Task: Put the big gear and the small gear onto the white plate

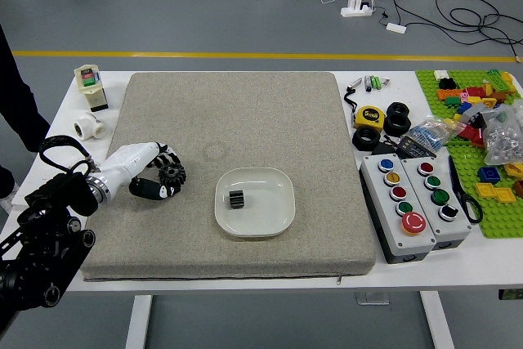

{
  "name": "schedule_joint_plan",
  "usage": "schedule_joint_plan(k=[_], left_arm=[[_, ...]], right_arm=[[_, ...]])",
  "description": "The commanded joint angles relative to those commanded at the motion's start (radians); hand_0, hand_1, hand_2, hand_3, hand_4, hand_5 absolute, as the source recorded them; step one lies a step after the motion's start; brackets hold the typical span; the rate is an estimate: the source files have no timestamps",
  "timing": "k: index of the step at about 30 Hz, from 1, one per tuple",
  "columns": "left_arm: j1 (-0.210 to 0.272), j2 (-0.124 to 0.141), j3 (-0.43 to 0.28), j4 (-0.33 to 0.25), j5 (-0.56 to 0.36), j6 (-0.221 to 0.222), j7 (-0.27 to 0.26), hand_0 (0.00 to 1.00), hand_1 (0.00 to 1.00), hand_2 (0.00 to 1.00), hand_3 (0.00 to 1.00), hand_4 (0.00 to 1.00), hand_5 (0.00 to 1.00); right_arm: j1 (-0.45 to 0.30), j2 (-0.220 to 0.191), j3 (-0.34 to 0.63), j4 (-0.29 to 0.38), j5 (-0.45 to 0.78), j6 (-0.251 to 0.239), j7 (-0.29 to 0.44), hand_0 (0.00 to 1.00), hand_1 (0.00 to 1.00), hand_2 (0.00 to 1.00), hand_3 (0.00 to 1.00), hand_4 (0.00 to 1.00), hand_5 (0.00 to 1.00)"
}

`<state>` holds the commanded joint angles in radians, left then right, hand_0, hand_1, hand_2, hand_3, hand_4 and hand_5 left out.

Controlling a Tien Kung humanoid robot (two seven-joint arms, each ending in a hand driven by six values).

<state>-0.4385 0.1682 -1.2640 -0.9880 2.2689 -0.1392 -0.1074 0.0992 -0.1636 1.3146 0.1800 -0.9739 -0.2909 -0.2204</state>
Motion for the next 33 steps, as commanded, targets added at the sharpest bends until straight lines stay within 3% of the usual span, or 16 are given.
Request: schedule_joint_plan(k=[10,12,18,21,29,30,33], left_arm=[[0.000,0.003,-0.005,-0.043,0.000,0.080,0.000,0.302,0.390,0.463,0.538,0.404,0.148],[0.000,0.003,-0.002,-0.064,0.000,0.094,0.002,0.294,0.379,0.450,0.530,0.345,0.130],[0.001,0.004,0.019,-0.142,0.000,0.119,0.004,0.291,0.374,0.450,0.528,0.329,0.117],[0.002,0.009,0.061,-0.205,0.000,0.127,0.008,0.291,0.374,0.450,0.528,0.329,0.117],[-0.022,0.038,0.284,-0.340,0.000,0.122,0.022,0.290,0.379,0.454,0.537,0.357,0.107],[-0.025,0.038,0.305,-0.345,0.000,0.122,0.022,0.296,0.396,0.477,0.569,0.516,0.150],[-0.030,0.033,0.352,-0.346,0.000,0.133,0.029,0.296,0.396,0.477,0.569,0.516,0.150]], right_arm=[[0.003,0.000,0.000,0.000,-0.001,0.001,0.000,0.610,0.620,0.724,0.588,0.800,0.706],[0.002,0.000,0.000,0.000,-0.002,0.001,0.000,0.611,0.619,0.724,0.588,0.799,0.708],[0.003,-0.001,0.000,0.000,-0.002,0.001,0.000,0.610,0.620,0.723,0.588,0.799,0.709],[0.003,-0.002,-0.001,0.000,0.000,0.001,0.001,0.610,0.620,0.723,0.588,0.799,0.709],[0.005,-0.003,0.003,0.000,-0.005,0.001,0.000,0.610,0.619,0.723,0.588,0.798,0.710],[0.005,-0.003,0.002,0.000,-0.004,0.001,0.000,0.611,0.619,0.723,0.587,0.799,0.711],[0.006,-0.004,0.002,0.000,-0.005,0.001,0.001,0.611,0.619,0.723,0.587,0.799,0.711]])
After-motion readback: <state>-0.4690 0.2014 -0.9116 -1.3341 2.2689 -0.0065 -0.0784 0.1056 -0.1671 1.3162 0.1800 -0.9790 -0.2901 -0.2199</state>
